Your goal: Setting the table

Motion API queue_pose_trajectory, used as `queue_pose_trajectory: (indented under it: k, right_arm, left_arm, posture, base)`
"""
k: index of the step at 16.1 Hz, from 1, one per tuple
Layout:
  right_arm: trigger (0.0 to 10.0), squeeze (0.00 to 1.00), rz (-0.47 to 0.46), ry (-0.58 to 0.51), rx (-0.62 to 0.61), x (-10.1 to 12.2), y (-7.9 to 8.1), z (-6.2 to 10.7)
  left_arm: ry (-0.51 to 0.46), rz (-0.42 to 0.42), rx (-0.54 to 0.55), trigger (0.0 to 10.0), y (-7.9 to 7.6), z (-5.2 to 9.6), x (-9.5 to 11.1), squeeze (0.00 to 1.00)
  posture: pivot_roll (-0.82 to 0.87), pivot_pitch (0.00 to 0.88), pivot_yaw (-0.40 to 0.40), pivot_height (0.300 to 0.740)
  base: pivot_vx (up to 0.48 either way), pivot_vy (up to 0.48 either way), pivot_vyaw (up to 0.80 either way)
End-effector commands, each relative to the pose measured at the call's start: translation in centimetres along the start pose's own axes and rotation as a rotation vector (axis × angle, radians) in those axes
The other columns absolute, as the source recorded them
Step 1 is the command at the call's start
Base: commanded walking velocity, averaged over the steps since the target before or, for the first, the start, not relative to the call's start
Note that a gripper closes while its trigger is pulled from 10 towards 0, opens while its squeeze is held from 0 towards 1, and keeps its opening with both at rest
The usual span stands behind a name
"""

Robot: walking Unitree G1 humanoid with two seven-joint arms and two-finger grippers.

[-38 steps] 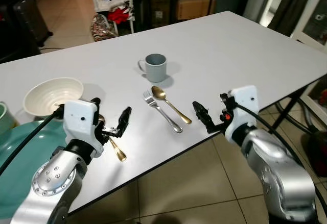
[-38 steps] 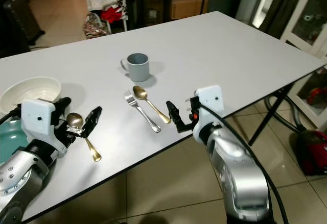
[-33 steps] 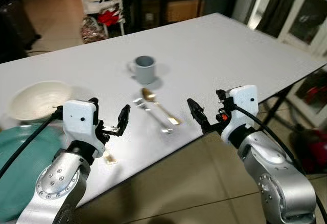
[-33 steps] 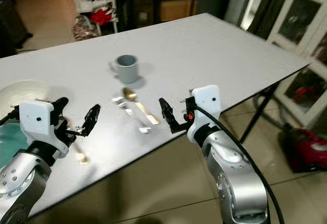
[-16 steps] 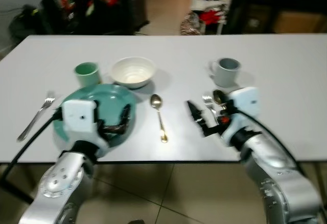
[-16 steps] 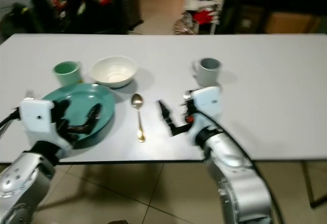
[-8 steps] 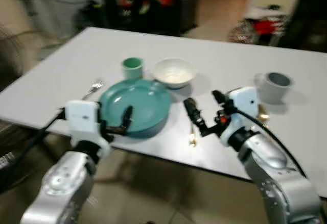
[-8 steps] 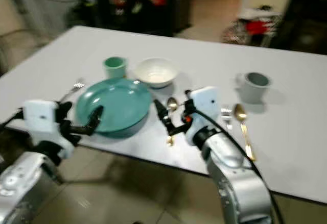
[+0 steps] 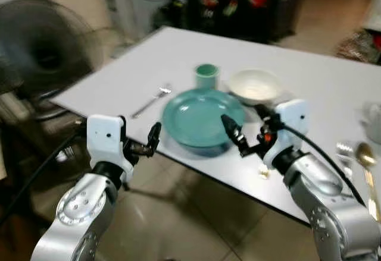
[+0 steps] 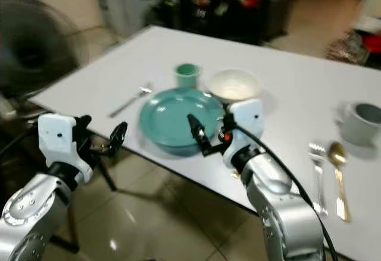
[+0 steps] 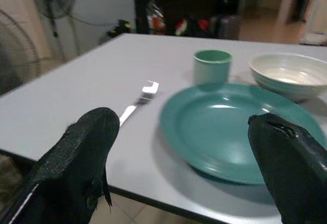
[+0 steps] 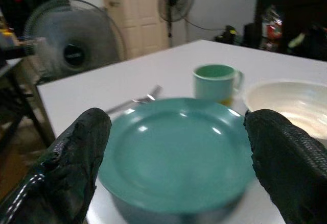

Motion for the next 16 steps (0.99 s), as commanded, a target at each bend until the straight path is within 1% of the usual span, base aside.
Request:
queue_pose_trajectory:
  k: [1, 4, 6, 9, 12, 15, 16]
  right_arm:
    - [10.0, 0.00, -0.006, -0.020, 0.019, 0.59, 0.44, -0.20]
    - [10.0, 0.00, -0.004, -0.020, 0.003, 0.61, 0.21, -0.28]
    - [10.0, 0.00, 0.014, -0.023, -0.017, 0.65, -0.12, -0.38]
    - [10.0, 0.00, -0.003, -0.035, -0.007, 0.65, 0.10, -0.42]
    - [10.0, 0.00, -0.009, -0.035, -0.009, 0.62, 0.10, -0.41]
    - [10.0, 0.00, 0.022, -0.031, 0.005, 0.62, 0.34, -0.49]
    - [10.0, 0.00, 0.027, -0.031, 0.008, 0.61, 0.40, -0.51]
  left_arm:
    - [-0.003, -0.023, 0.023, 10.0, 0.59, -0.05, 0.11, 0.00]
    - [-0.009, -0.026, 0.026, 10.0, 0.67, -0.04, 0.18, 0.00]
    - [-0.014, -0.009, 0.033, 10.0, 0.72, 0.06, 0.20, 0.00]
    - [-0.013, 0.000, 0.033, 10.0, 0.73, -0.03, 0.19, 0.00]
    - [-0.012, 0.006, 0.034, 10.0, 0.73, 0.04, 0.13, 0.00]
    - [-0.013, 0.007, 0.036, 10.0, 0.77, -0.02, 0.17, 0.00]
    - [-0.013, 0.007, 0.037, 10.0, 0.79, -0.02, 0.17, 0.00]
  posture:
    - [-0.06, 0.015, 0.038, 0.740]
    - [-0.06, 0.017, 0.036, 0.740]
    - [-0.06, 0.017, 0.034, 0.740]
    - [-0.06, 0.018, 0.032, 0.740]
    - [-0.06, 0.020, 0.031, 0.740]
    - [-0.06, 0.021, 0.029, 0.740]
    - [-0.06, 0.021, 0.029, 0.740]
  base:
    - [0.000, 0.000, 0.80]
    - [0.000, 0.000, 0.80]
    - [0.000, 0.000, 0.80]
    - [0.000, 0.000, 0.00]
    - [0.000, 0.335, 0.00]
    - [0.000, 0.351, 0.00]
    - [0.000, 0.352, 0.48]
Point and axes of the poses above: a point about 5 cm out from each wrist's last joint towards the gripper, its own z axis pointing back from the gripper into the wrist, its own x axis along the axis of the wrist's last joint, y = z × x, the point moved 4 cm from there along -z, pointing out of the wrist towards the gripper, and after that the axes turned 6 degrees about z, right-handed, at the moved point
